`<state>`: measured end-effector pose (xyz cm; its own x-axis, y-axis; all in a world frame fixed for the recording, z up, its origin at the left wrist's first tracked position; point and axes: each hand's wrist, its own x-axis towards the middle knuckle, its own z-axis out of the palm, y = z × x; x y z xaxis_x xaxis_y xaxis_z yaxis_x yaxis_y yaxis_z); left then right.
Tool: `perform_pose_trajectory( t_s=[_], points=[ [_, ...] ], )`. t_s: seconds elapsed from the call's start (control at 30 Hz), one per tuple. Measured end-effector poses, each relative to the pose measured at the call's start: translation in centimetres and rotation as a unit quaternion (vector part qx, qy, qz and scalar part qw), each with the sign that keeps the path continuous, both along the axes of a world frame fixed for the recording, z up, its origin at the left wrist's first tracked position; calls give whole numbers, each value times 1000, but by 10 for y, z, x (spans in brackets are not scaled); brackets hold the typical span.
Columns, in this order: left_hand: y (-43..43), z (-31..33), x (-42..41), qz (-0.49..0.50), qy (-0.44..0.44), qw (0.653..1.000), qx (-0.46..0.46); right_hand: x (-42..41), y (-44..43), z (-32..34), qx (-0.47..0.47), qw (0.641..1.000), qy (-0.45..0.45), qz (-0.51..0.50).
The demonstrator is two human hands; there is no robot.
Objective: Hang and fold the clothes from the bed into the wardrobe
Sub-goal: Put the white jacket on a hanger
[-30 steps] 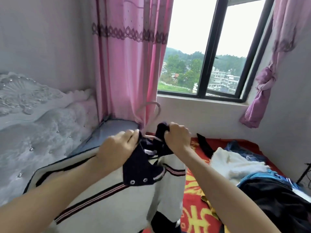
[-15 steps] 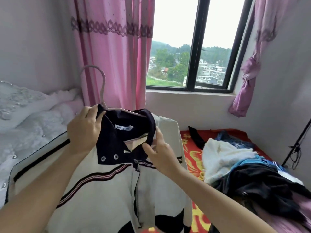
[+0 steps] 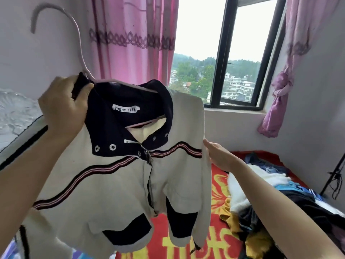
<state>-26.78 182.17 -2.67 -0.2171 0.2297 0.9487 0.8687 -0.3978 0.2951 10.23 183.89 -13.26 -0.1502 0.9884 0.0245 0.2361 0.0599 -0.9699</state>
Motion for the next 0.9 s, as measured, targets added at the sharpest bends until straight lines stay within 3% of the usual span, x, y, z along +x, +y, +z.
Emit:
perform_pose_trajectory(
  t_s=[0.1, 0.23, 0.43, 0.5, 0.53, 0.6, 0.67, 0.7, 0.8, 0.9],
  points=[
    [3, 0, -16, 20, 6, 1000, -6, -6, -1, 8, 76, 990, 40, -108],
    [8, -16, -37, 73, 54, 995, -31, 16, -12, 55, 204, 947, 109, -222],
    [18, -47, -35, 131, 187, 973, 28, 4, -30, 91, 233, 964, 50, -120],
    [20, -54, -36, 120, 145, 982, 4, 21, -35, 84, 206, 975, 56, -66],
    [19, -53, -38, 105, 99, 989, -16, 36, -36, 77, 165, 985, 49, -19],
    [12, -50, -33, 74, 30, 996, -43, 55, -41, 62, 17, 996, -47, 76],
    [0, -44, -15, 46, 34, 997, -43, 60, -41, 54, -49, 974, -181, 123],
    [-5, -41, -5, 35, 50, 997, -41, 56, -40, 56, -32, 972, -205, 112],
    [-8, -34, 19, -2, 77, 996, -48, 26, -34, 76, 73, 982, -154, 82],
    [-8, -35, 26, -27, 87, 995, -46, -19, -32, 85, 107, 955, -256, 104]
  ],
)
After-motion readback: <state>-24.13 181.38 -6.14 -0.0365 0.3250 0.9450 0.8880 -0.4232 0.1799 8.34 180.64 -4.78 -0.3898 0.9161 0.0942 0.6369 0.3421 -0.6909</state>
